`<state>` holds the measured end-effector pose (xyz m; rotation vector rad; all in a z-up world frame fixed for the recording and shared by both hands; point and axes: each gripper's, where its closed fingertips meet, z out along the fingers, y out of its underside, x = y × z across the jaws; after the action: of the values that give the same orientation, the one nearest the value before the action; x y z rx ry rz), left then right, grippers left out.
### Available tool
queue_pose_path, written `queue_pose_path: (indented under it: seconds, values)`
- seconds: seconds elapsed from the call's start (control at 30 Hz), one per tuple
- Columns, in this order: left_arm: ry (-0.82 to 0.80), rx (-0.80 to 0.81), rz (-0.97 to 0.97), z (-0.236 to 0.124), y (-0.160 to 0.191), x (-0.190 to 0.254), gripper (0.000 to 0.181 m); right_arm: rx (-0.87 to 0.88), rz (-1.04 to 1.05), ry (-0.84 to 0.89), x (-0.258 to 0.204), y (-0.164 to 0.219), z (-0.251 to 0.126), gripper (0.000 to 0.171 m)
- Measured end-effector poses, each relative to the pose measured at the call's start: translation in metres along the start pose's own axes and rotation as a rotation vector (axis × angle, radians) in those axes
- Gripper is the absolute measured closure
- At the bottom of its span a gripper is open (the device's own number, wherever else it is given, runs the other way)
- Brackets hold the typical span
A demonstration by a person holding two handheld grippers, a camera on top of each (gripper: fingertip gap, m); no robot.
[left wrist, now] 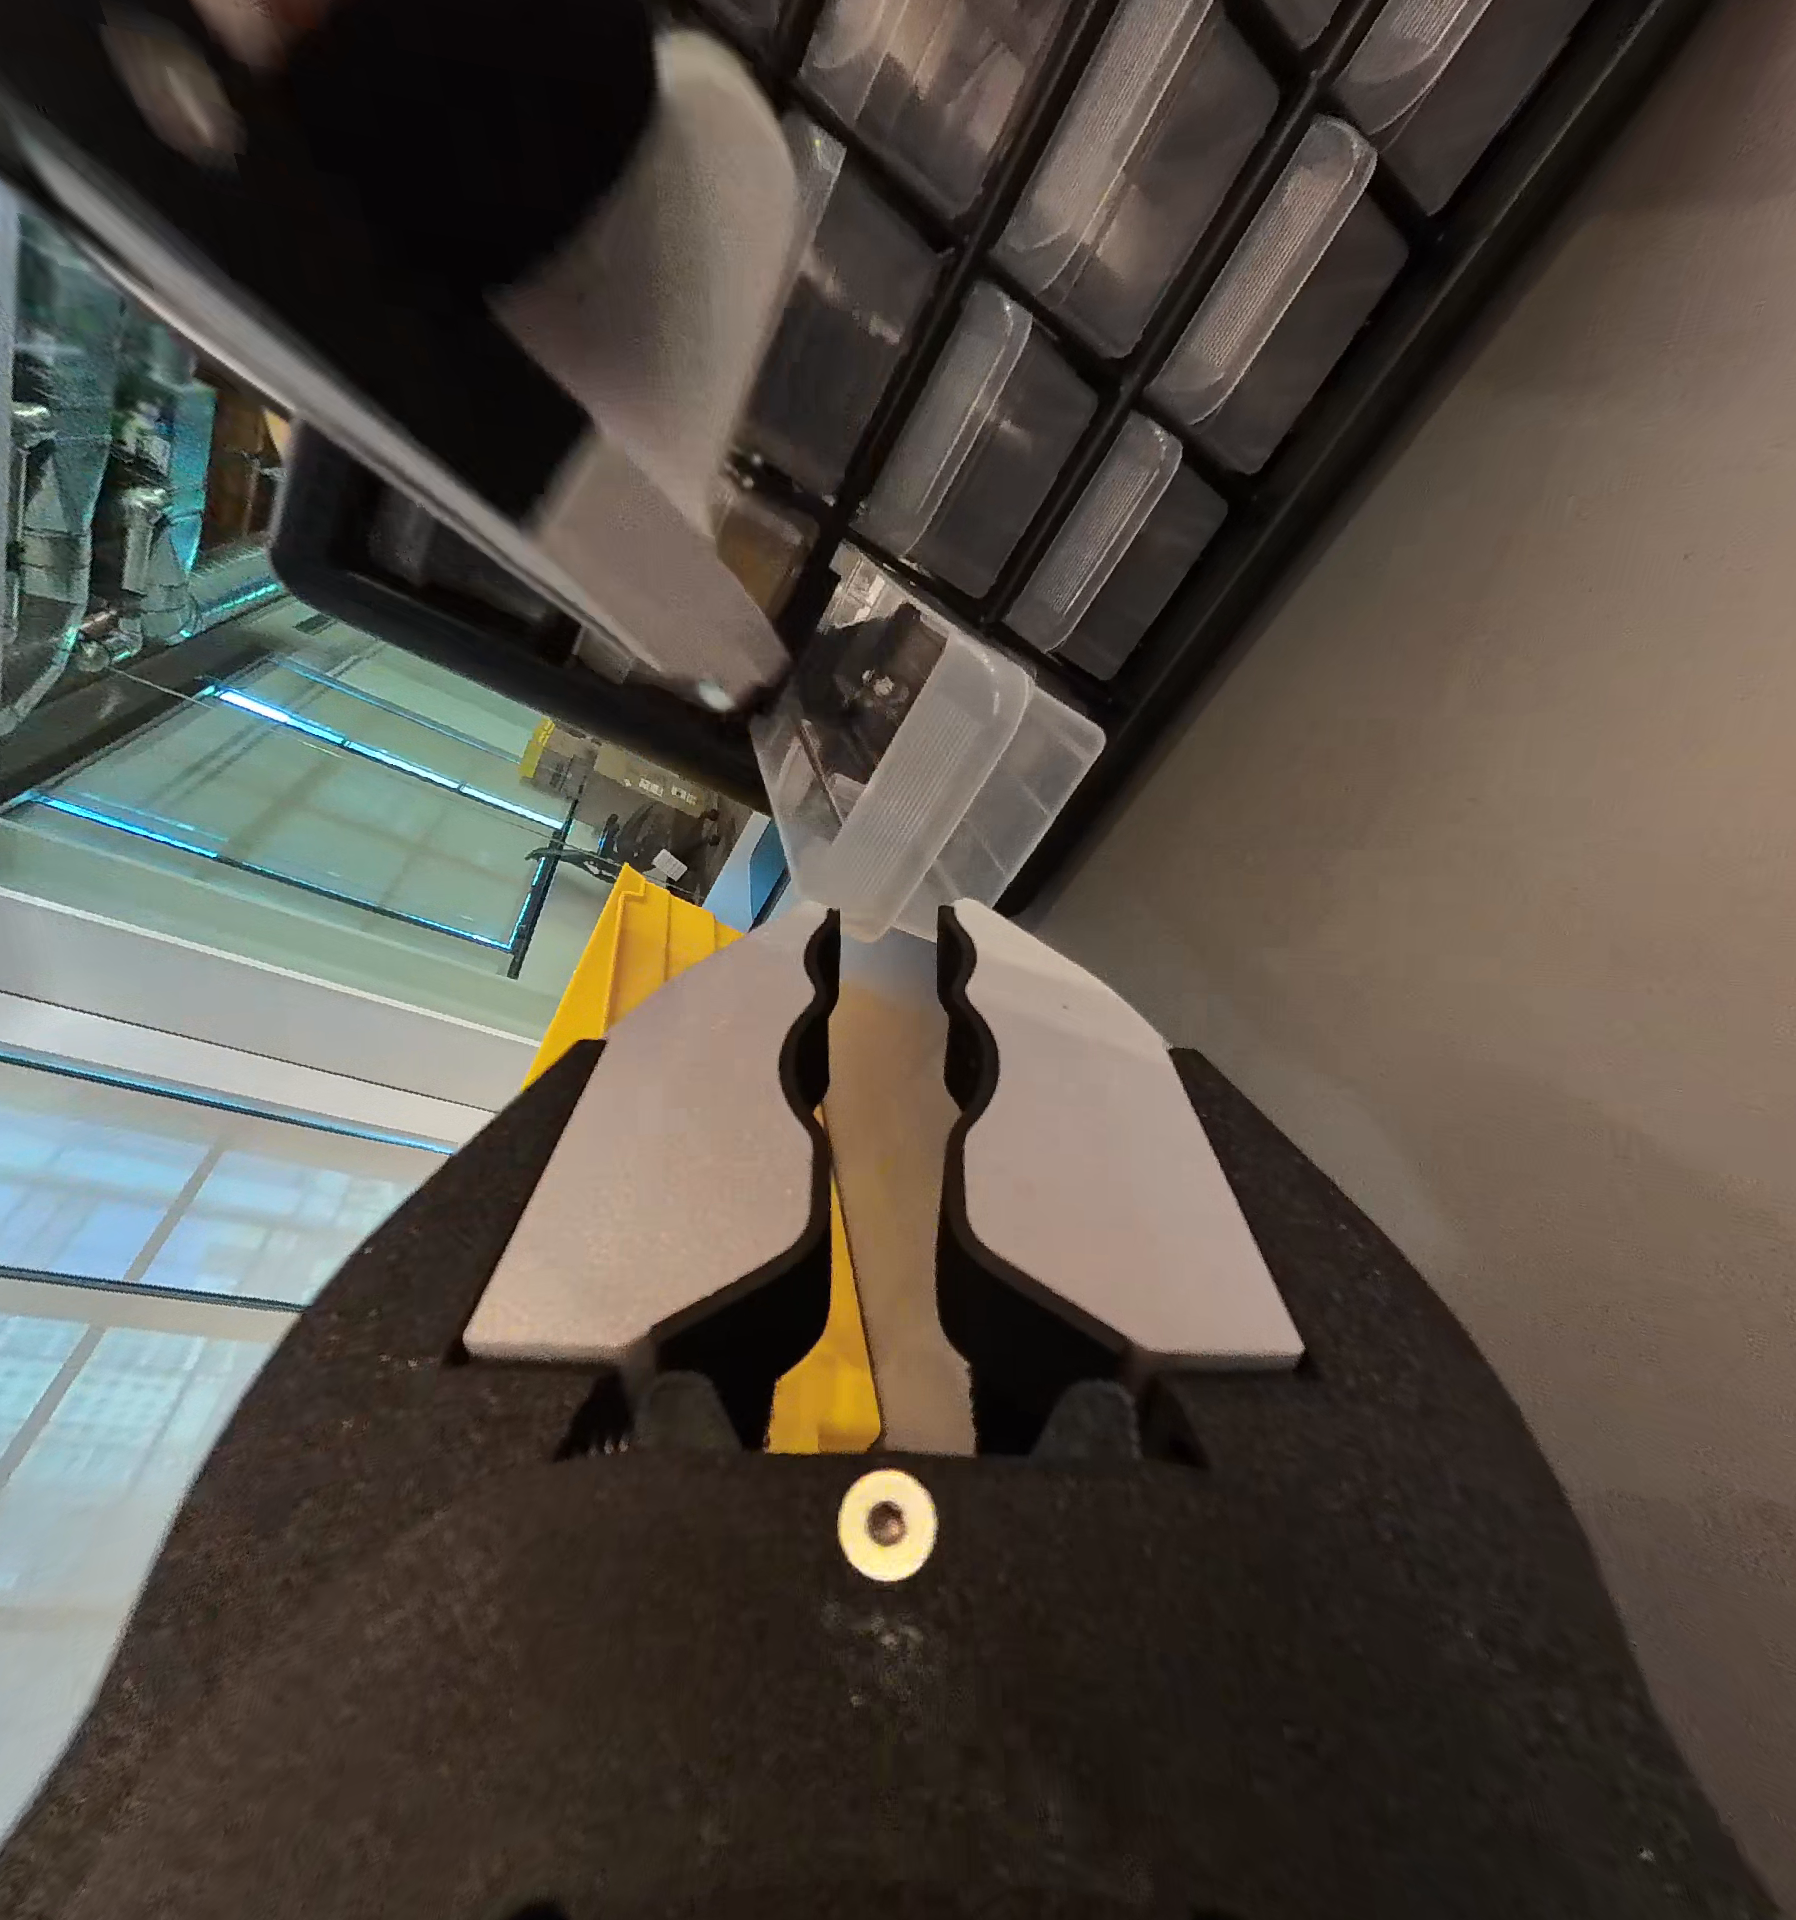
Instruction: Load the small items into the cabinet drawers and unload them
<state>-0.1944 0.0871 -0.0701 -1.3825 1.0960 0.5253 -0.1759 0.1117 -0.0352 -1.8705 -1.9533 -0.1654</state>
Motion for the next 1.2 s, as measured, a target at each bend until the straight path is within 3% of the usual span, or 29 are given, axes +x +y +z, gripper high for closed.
queue_pose_path:
  seconds: [0.1, 0.17, 0.3, 0.47, 0.6, 0.77, 0.93, 1.13, 1.2]
  values:
    - [0.003, 0.001, -0.007, 0.0, 0.0, 0.0, 0.164, 0.145, 0.069, 0.146, -0.002, 0.016, -0.041, 0.16]
    - [0.001, 0.0, 0.0, 0.0, 0.0, 0.001, 0.164, 0.181, 0.153, 0.239, -0.005, 0.049, -0.072, 0.16]
    - [0.002, 0.002, 0.007, -0.001, -0.002, 0.001, 0.164, 0.078, 0.504, 0.39, -0.012, 0.174, -0.118, 0.161]
    - [-0.018, 0.005, -0.001, -0.003, -0.004, -0.004, 0.165, -0.269, 1.104, 0.363, -0.037, 0.353, -0.101, 0.16]
    - [-0.029, -0.005, 0.001, -0.002, -0.002, -0.005, 0.165, -0.465, 1.38, 0.189, -0.079, 0.433, -0.065, 0.16]
    - [-0.031, -0.024, 0.027, 0.0, 0.002, -0.002, 0.165, -0.426, 1.584, -0.005, -0.111, 0.46, -0.016, 0.16]
    - [-0.033, -0.009, 0.025, -0.001, -0.002, -0.001, 0.166, -0.327, 1.609, -0.046, -0.109, 0.454, -0.012, 0.16]
    - [-0.042, -0.014, 0.048, -0.001, -0.001, 0.001, 0.166, -0.341, 1.537, -0.089, -0.112, 0.446, -0.01, 0.16]
    - [-0.054, -0.015, 0.041, -0.001, -0.001, -0.002, 0.165, -0.316, 1.539, -0.082, -0.111, 0.445, -0.012, 0.143]
